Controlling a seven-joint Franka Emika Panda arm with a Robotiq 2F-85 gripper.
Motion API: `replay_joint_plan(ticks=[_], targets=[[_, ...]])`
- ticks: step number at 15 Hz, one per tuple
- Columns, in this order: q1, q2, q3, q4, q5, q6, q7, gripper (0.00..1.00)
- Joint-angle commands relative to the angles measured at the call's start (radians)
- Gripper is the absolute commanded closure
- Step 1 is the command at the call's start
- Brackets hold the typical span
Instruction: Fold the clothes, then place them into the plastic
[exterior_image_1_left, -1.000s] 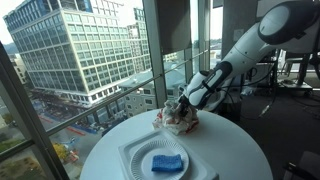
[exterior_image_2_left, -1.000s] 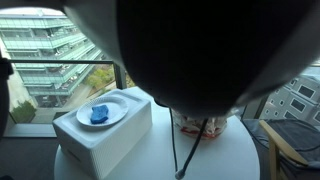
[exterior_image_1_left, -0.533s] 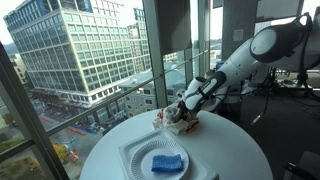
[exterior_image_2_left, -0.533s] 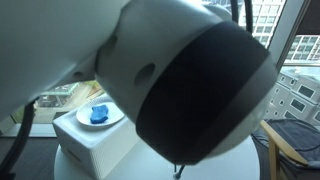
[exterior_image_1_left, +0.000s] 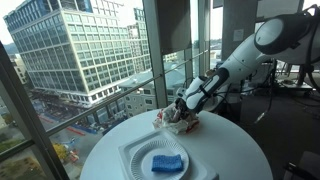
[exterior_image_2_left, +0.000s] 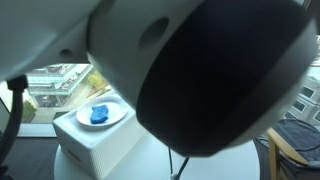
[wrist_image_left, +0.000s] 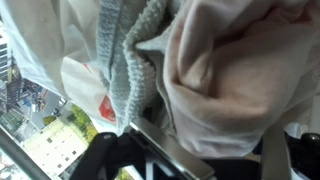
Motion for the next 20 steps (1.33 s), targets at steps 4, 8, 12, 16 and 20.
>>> replay_joint_plan(ticks=[4,8,12,16,20], targets=[[-0.046,-0.178,-0.030,-0.253,-0.015,0.179,0.008,0.00],[-0.025,-0.276,-0.106,-0.393,-0.008,0.168,0.090,0.00],[0.020,-0.329,-0.177,-0.500,-0.001,0.154,0.163,0.00],[0.138,-0.407,-0.315,-0.625,0.035,0.151,0.289,0.00],[0.248,-0.545,-0.436,-0.800,0.076,0.135,0.469,0.00]])
